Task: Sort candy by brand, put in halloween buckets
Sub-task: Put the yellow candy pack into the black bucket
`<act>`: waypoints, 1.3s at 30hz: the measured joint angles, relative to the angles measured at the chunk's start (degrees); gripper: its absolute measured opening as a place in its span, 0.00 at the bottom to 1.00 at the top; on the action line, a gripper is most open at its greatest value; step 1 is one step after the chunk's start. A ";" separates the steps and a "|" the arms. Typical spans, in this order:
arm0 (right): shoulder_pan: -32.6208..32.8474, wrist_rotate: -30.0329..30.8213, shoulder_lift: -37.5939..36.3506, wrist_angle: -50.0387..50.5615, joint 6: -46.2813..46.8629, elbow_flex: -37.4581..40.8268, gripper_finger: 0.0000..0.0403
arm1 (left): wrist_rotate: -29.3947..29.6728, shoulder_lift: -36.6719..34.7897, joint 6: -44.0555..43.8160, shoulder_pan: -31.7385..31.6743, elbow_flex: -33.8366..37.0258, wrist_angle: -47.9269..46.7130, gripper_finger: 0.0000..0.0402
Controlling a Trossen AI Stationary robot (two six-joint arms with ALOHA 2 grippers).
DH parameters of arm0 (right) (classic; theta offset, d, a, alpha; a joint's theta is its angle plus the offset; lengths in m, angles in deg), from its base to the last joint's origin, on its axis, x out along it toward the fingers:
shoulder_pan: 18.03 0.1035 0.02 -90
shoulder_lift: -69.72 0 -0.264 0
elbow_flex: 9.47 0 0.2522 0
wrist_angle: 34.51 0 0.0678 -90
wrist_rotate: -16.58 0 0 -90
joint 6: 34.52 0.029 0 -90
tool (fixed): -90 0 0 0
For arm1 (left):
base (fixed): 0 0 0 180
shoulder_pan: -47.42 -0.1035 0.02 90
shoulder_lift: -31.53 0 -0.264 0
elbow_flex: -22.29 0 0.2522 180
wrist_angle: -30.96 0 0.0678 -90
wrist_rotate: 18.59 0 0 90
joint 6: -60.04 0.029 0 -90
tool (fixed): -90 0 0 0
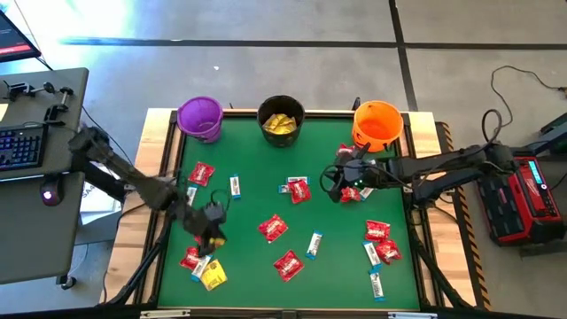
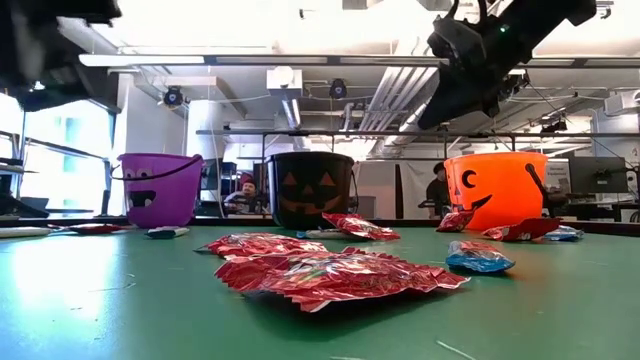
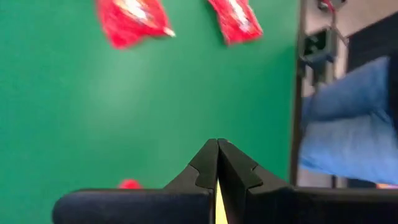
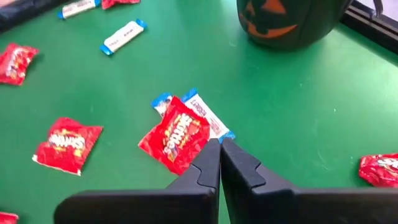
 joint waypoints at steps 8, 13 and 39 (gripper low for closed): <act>-0.49 0.07 0.00 -0.21 -1.73 0.02 0.00 | -0.16 12.60 -3.74 8.14 -5.95 0.82 0.05; -0.48 0.07 0.00 -0.19 -1.92 0.02 0.00 | -1.11 19.63 -3.49 9.96 -9.31 -2.04 0.15; -0.46 0.18 0.02 -0.32 -1.88 0.00 0.00 | -8.66 31.94 -7.32 10.56 -10.40 -5.93 0.31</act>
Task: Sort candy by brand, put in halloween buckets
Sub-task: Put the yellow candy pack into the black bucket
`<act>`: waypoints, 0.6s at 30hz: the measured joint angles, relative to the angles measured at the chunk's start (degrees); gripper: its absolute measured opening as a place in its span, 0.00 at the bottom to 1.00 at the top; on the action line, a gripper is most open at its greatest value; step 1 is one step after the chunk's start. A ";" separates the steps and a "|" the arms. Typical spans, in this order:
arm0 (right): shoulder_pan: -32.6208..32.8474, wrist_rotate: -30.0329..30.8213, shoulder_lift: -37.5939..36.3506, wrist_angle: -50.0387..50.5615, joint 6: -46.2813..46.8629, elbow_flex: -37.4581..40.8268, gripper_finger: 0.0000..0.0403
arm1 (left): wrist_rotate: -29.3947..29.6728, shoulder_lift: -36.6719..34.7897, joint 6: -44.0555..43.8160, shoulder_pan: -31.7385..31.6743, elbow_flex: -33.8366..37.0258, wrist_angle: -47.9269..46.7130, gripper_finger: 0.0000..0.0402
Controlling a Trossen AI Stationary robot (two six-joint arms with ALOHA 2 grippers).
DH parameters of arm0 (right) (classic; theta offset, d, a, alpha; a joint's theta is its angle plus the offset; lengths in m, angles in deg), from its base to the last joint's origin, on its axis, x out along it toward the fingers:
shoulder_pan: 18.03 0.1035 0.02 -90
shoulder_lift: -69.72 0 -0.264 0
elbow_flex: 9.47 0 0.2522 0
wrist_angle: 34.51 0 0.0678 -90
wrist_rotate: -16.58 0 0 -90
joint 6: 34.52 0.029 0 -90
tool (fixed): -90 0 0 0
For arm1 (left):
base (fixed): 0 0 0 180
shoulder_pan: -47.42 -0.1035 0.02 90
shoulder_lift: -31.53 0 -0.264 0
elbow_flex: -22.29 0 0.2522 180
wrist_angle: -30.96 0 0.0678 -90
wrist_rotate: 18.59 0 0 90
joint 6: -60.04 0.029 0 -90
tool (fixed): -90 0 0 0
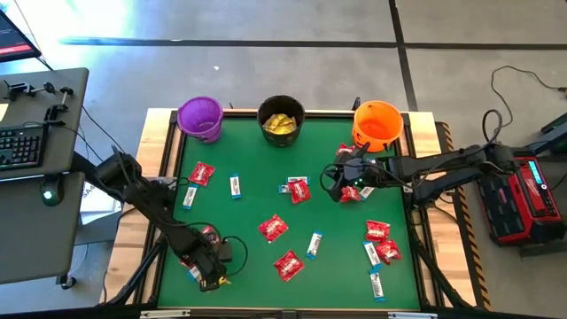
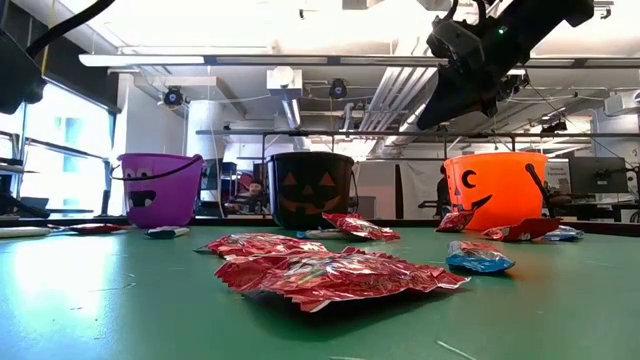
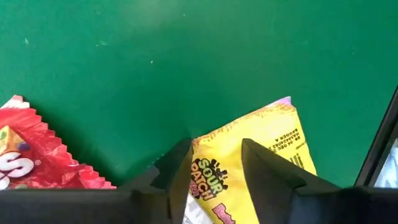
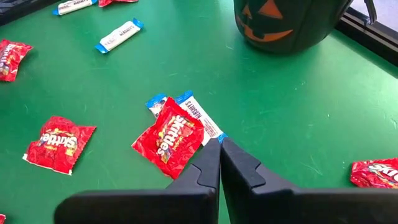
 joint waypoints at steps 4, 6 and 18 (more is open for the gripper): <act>0.00 0.01 0.00 -0.01 -0.02 0.00 0.00 | 0.49 -1.13 0.32 -0.40 0.23 0.18 0.16; 0.00 0.03 0.00 -0.02 -0.02 0.00 0.00 | 1.55 -1.88 1.32 -0.75 0.22 -0.24 0.06; 0.02 0.04 0.02 -0.06 0.12 -0.02 0.00 | 1.35 -8.21 5.37 -5.44 -0.48 0.13 0.00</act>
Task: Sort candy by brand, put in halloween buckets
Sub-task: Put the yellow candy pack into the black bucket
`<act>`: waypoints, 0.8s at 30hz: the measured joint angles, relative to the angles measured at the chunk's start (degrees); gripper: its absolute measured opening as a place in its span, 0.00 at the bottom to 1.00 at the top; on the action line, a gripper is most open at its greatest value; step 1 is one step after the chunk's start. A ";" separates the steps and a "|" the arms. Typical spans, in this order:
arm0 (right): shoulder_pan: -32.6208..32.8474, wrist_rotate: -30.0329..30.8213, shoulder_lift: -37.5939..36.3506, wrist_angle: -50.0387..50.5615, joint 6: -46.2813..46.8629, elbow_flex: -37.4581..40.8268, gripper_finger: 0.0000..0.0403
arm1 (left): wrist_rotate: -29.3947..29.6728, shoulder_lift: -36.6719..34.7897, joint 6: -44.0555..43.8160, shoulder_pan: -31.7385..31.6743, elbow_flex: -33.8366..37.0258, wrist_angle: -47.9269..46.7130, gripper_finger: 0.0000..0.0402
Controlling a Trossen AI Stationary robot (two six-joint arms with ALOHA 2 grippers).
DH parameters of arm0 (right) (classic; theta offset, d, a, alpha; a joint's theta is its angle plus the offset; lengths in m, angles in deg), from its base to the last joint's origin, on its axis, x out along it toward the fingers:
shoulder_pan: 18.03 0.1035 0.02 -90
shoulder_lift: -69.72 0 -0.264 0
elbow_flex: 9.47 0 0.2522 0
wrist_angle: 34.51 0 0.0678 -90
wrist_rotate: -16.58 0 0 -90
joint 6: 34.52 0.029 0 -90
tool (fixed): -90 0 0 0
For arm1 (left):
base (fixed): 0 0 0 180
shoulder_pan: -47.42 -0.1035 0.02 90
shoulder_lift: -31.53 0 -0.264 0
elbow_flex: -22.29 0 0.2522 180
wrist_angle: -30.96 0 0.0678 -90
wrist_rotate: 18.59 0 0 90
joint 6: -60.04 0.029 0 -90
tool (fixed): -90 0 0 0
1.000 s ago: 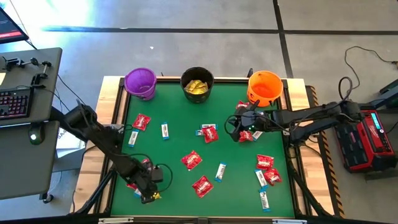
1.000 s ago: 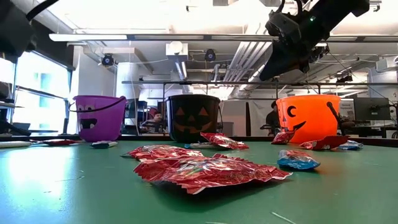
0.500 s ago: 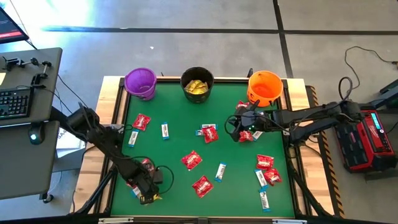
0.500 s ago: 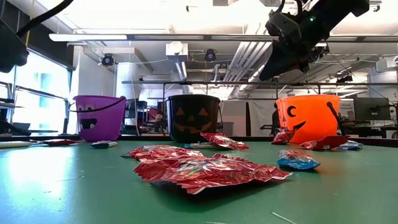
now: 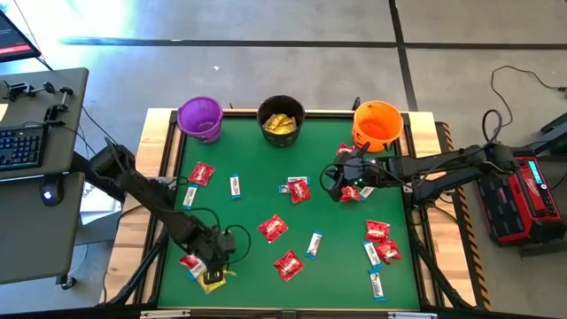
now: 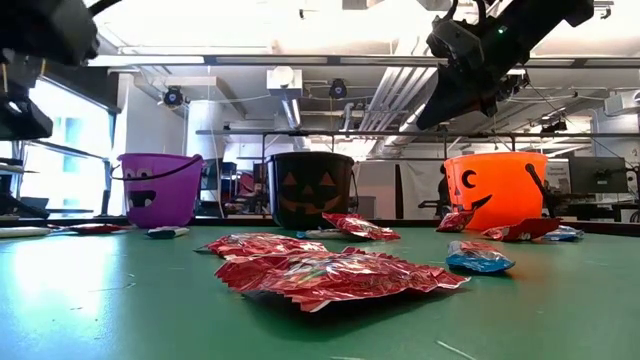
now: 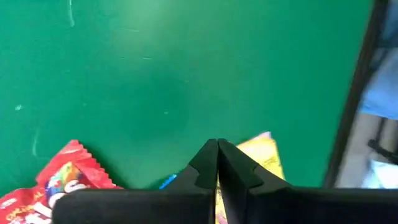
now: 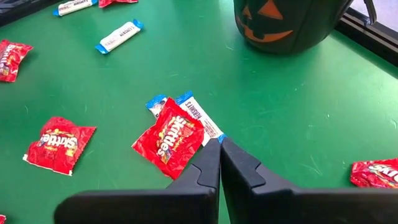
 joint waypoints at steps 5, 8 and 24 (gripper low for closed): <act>-0.02 -0.02 0.00 0.00 -0.10 -0.02 0.00 | -8.04 -0.90 0.90 0.80 -0.06 5.28 0.04; -0.02 -0.17 0.00 -0.01 -0.12 -0.02 0.00 | -8.70 -0.15 0.79 3.30 -0.04 6.23 0.13; 0.00 -0.50 0.00 0.00 -1.46 -0.02 0.00 | -1.56 1.48 14.24 12.64 -0.02 8.76 0.52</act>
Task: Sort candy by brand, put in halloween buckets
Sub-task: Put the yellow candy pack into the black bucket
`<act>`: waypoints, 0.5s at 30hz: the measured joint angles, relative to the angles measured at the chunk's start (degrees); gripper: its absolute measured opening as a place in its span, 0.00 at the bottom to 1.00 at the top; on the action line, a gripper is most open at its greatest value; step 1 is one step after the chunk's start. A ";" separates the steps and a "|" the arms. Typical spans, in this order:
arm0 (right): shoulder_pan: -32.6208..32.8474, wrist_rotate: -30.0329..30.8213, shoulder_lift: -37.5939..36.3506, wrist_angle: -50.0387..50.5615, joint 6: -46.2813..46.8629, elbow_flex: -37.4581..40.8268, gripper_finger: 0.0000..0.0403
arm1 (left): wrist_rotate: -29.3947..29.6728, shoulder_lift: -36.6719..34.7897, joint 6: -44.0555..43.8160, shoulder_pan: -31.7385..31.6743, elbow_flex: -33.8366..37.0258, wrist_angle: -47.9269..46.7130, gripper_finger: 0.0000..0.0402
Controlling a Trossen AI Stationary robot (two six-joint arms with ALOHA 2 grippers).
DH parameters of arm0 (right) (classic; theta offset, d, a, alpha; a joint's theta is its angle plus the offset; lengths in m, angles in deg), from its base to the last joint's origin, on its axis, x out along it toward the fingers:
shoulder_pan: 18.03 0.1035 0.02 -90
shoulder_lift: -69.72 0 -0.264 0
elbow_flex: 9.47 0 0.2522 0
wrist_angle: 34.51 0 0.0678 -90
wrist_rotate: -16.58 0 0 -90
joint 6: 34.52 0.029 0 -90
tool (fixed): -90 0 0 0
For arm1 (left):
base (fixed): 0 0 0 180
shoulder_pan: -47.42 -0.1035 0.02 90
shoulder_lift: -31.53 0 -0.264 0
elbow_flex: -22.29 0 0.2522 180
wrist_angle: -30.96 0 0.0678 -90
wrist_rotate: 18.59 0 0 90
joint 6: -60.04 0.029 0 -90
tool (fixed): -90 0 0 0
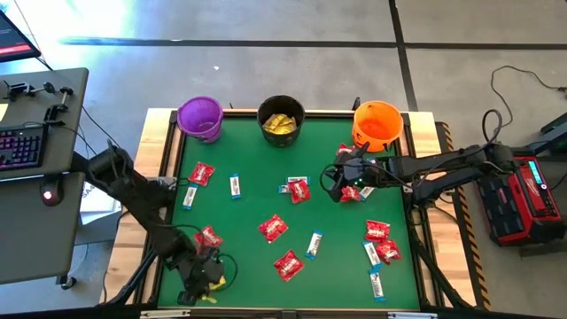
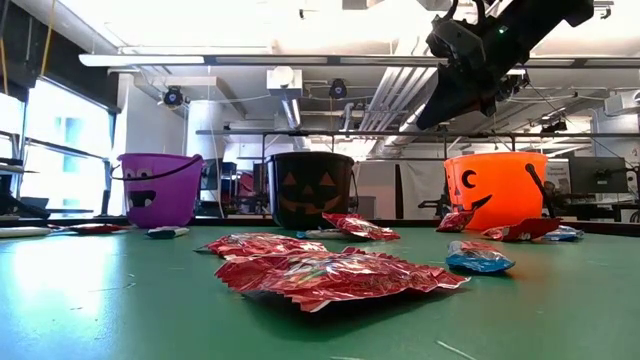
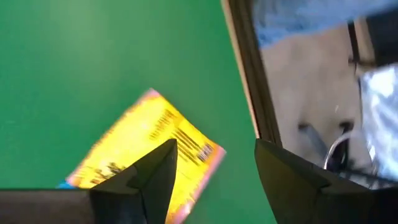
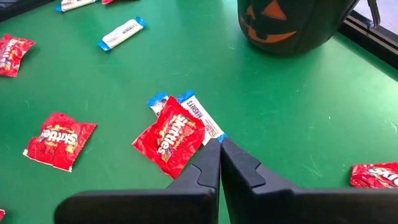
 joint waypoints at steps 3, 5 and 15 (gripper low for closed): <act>-0.01 -0.01 0.00 0.00 0.00 0.00 0.00 | 0.44 0.00 3.11 2.91 0.00 -0.39 0.52; -0.01 0.00 0.00 0.00 0.00 0.00 0.00 | 2.39 0.00 4.37 4.70 0.00 -1.26 0.52; -0.01 0.00 0.00 0.00 -0.20 0.00 0.00 | 10.62 2.39 5.30 6.73 0.00 -7.76 0.52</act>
